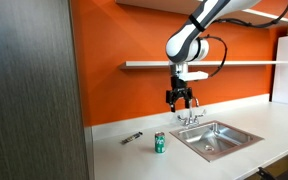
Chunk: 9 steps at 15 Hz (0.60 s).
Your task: Place the soda can inside the sink
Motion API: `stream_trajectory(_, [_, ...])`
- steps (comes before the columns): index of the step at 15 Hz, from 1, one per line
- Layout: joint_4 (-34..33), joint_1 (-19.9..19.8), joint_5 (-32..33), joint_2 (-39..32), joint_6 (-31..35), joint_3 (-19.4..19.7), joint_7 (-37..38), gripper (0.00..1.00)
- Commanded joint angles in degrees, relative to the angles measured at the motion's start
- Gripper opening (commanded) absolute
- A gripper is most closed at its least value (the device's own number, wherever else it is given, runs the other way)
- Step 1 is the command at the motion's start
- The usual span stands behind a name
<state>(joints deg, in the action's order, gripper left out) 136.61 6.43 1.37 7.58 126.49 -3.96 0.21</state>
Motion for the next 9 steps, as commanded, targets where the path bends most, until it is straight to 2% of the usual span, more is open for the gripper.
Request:
stream_trajectory(1, [-4.0,-0.6,0.4,-7.0,3.2,-0.2,-2.2,1.00])
stream_trajectory(9, [-9.0,-0.7,0.7,-18.2,8.6,-0.3,-4.0,1.00])
